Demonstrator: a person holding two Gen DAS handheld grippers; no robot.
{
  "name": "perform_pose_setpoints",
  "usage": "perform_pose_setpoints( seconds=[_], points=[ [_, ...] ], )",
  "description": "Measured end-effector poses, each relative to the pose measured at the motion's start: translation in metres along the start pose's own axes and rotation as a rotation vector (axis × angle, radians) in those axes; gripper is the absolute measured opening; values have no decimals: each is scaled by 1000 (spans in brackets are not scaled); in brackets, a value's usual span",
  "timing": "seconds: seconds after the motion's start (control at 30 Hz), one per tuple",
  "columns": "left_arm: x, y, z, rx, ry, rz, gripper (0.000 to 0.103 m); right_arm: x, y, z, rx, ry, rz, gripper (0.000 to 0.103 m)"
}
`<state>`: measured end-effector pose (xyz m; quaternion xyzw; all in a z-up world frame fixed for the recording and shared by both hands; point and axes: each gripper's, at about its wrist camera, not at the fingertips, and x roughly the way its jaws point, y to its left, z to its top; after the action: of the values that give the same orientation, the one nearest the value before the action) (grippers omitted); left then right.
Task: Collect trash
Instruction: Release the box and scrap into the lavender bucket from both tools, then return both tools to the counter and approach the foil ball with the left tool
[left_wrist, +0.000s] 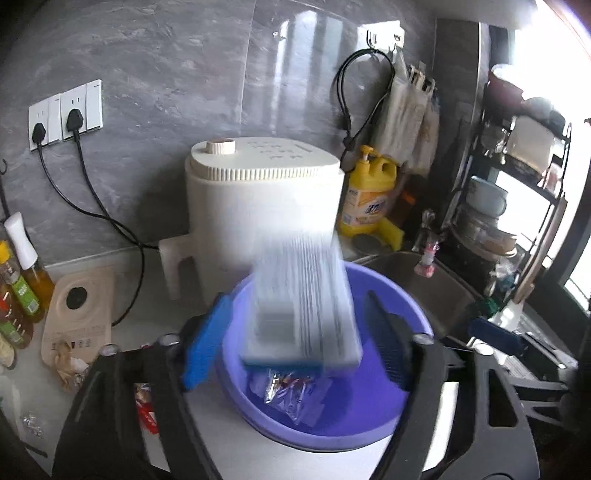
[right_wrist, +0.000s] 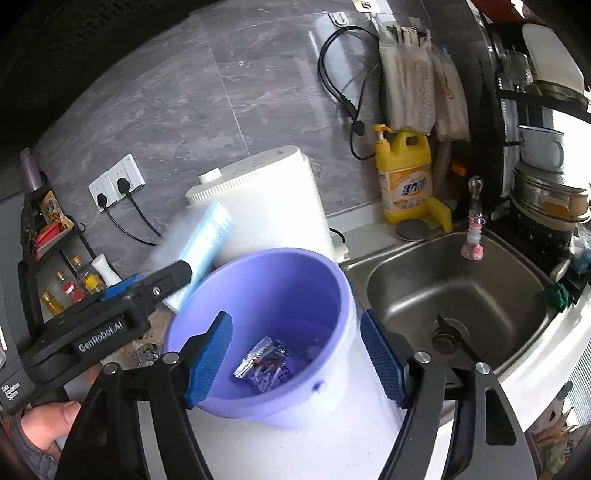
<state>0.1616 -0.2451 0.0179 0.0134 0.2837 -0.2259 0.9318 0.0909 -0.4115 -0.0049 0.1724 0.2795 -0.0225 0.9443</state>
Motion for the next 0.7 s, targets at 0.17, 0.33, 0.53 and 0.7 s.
perform_pose_setpoints(
  seconds=[0.17, 0.33, 0.53, 0.7],
  points=[
    [-8, 18, -4, -36, -5, 76, 84, 2, 7, -3, -11, 14, 35, 71],
    [-27, 50, -7, -76, -28, 183, 93, 12, 33, -7, -61, 25, 116, 75],
    [-59, 99, -17, -162, -52, 341, 97, 27, 73, -11, -138, 59, 223, 78],
    [-81, 130, -27, -211, -55, 437, 97, 40, 100, -14, -171, 80, 286, 82]
  ],
)
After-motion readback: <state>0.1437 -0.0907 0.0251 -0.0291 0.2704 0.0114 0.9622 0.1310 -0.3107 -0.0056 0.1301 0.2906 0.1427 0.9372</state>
